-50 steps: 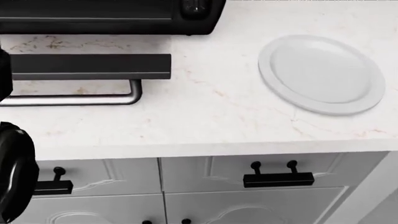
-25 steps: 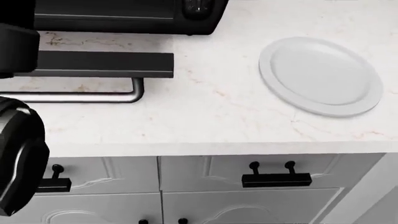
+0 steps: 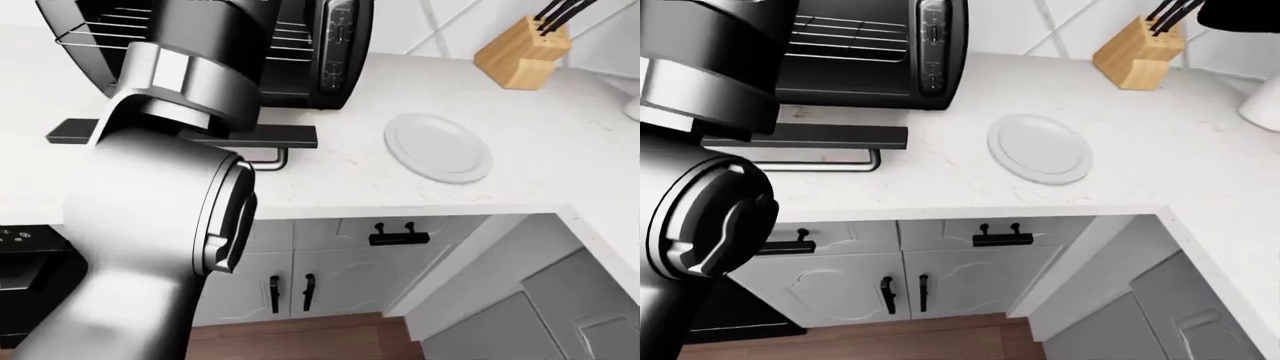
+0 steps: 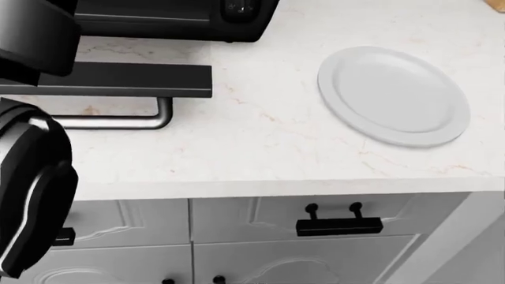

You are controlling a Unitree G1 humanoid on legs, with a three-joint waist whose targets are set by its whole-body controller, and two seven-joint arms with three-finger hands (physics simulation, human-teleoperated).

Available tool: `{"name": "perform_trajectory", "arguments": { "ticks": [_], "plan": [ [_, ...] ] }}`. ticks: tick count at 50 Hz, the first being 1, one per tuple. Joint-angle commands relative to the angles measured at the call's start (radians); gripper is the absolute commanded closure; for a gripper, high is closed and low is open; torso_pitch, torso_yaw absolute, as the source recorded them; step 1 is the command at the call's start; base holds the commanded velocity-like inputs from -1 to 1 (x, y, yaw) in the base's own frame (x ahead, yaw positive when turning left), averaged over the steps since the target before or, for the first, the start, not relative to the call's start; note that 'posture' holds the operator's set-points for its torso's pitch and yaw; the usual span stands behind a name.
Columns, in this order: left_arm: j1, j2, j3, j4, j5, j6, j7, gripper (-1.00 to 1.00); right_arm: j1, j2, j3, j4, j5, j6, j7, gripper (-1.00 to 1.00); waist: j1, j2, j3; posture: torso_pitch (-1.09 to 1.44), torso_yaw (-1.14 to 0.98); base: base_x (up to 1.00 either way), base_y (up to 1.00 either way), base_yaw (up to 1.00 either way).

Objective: Pick the scone from the rack and place it on the plate on the counter.

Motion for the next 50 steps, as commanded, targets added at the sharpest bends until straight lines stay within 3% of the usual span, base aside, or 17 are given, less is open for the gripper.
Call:
{"name": "perform_trajectory", "arguments": {
  "ticks": [1,14,23,37,50],
  "plan": [
    [-0.044,0.005,0.006,-0.019,-0.007,-0.046,0.015,1.0,0.006,-0.039,-0.027,0.008,0.013,-0.055,-0.013,-1.0,-0.003,-0.006,-0.027,0.0,-0.22,0.0,0.0,0.0],
    [-0.053,-0.029,0.007,0.04,-0.024,-0.104,0.035,1.0,0.162,-0.146,-0.12,0.042,0.107,-0.149,-0.054,-1.0,-0.063,-0.026,-0.031,0.0,-0.29,0.0,0.0,0.0],
    [-0.05,-0.036,0.006,0.046,-0.029,-0.11,0.035,1.0,0.245,-0.177,-0.184,0.038,0.156,-0.178,-0.075,-1.0,-0.134,-0.032,-0.036,0.0,-0.33,0.0,0.0,0.0],
    [-0.049,-0.04,0.005,0.061,-0.027,-0.126,0.035,1.0,0.258,-0.188,-0.139,0.042,0.165,-0.231,-0.098,-1.0,-0.262,-0.036,-0.055,0.0,-0.4,0.0,0.0,0.0],
    [-0.043,-0.041,0.005,0.056,-0.025,-0.126,0.036,1.0,0.265,-0.17,-0.152,0.026,0.16,-0.217,-0.096,-1.0,-0.345,-0.038,-0.067,0.0,-0.47,0.0,0.0,0.0]
  ]
}}
